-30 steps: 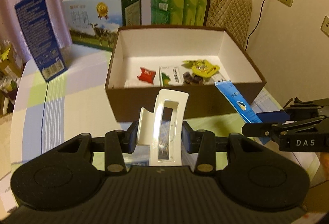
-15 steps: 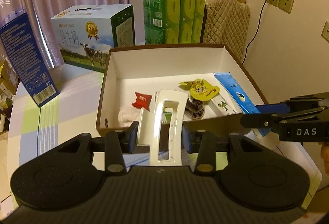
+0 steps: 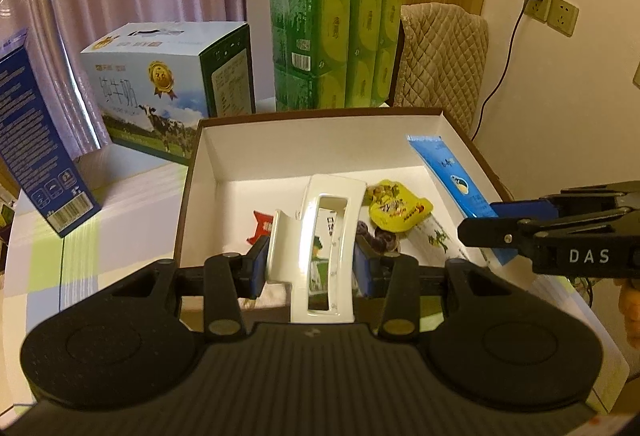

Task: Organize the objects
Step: 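Lower and release white clip with left tool while right tool releases blue tube inside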

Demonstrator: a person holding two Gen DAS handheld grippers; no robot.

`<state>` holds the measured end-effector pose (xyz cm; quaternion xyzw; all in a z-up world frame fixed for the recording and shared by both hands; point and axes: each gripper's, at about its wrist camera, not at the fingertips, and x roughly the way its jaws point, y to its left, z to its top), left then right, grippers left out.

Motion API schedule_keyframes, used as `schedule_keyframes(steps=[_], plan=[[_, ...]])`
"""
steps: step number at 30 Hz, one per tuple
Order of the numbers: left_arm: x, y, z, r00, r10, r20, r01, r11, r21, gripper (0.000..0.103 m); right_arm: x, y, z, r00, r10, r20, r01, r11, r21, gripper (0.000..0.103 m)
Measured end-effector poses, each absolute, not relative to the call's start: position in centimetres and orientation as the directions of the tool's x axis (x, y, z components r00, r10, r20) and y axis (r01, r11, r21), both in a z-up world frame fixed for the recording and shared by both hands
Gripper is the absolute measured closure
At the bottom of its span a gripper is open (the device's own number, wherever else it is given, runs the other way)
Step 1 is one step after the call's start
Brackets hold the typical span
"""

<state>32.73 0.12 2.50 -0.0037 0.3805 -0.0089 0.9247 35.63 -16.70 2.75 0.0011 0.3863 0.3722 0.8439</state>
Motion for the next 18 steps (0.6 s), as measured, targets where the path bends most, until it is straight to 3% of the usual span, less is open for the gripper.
schedule_keyframes(steps=[18], plan=[[37.6,0.9,1.4,0.702,-0.002,-0.712,0.0,1.0,-0.003,0.065,40.4,-16.2,1.8,0.47,0.573,-0.672,-0.588,0.771,0.246,0.067]])
